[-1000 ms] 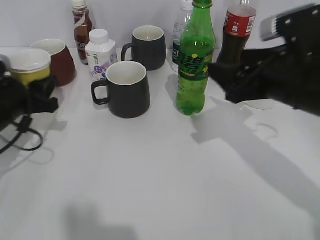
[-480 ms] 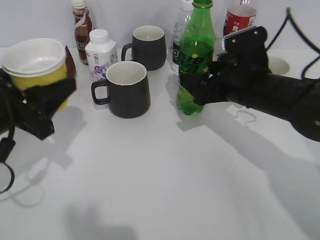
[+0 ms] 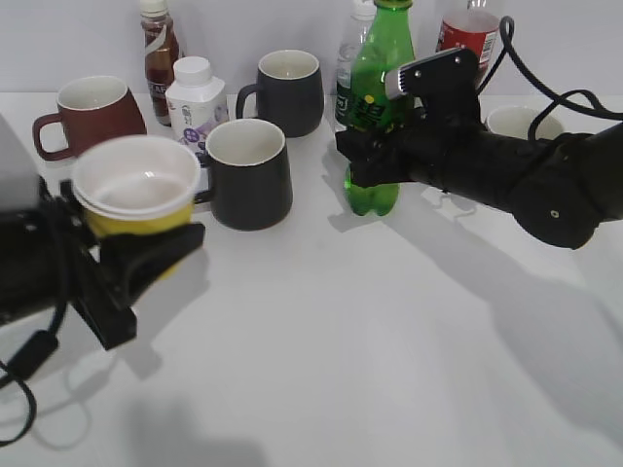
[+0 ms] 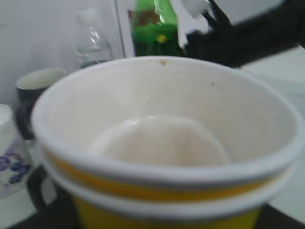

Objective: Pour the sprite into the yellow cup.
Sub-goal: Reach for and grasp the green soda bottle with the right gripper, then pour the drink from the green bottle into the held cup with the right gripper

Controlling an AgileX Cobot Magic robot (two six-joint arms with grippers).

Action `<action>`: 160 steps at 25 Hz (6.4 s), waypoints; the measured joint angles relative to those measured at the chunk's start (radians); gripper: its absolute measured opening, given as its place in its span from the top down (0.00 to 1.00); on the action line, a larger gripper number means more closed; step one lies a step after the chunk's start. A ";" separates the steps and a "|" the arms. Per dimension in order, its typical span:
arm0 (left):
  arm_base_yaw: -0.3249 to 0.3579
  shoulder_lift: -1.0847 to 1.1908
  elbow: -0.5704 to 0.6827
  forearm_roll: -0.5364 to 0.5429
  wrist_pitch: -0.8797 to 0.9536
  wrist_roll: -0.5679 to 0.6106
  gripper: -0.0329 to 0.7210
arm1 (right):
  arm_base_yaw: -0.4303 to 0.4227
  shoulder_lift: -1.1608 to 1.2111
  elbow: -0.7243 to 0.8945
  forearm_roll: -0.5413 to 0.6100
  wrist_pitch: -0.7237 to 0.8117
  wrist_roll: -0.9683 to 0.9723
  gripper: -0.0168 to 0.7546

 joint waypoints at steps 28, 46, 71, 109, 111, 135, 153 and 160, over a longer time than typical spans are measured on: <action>-0.019 0.498 -0.246 0.195 -0.301 0.000 0.47 | 0.000 -0.155 0.001 -0.289 0.135 -0.722 0.42; -0.091 0.516 -0.342 0.224 -0.215 0.000 0.47 | 0.000 -0.155 0.001 -0.299 0.144 -1.027 0.42; -0.053 0.516 -0.289 0.225 -0.299 0.000 0.47 | 0.000 -0.155 0.001 -0.298 0.147 -1.127 0.42; -0.053 0.516 -0.289 0.345 -0.263 0.000 0.47 | 0.000 -0.155 0.001 -0.245 0.100 -1.382 0.42; -0.053 0.516 -0.289 0.350 -0.263 0.000 0.47 | 0.000 -0.155 0.001 -0.243 0.098 -1.387 0.42; -0.053 0.516 -0.289 0.356 -0.260 0.000 0.47 | 0.000 -0.155 0.001 -0.237 0.075 -1.428 0.42; -0.053 0.516 -0.283 0.358 -0.253 0.000 0.47 | 0.000 -0.156 0.001 -0.237 0.073 -1.441 0.43; -0.053 0.516 -0.283 0.358 -0.250 0.000 0.47 | 0.000 -0.156 0.001 -0.235 0.071 -1.443 0.43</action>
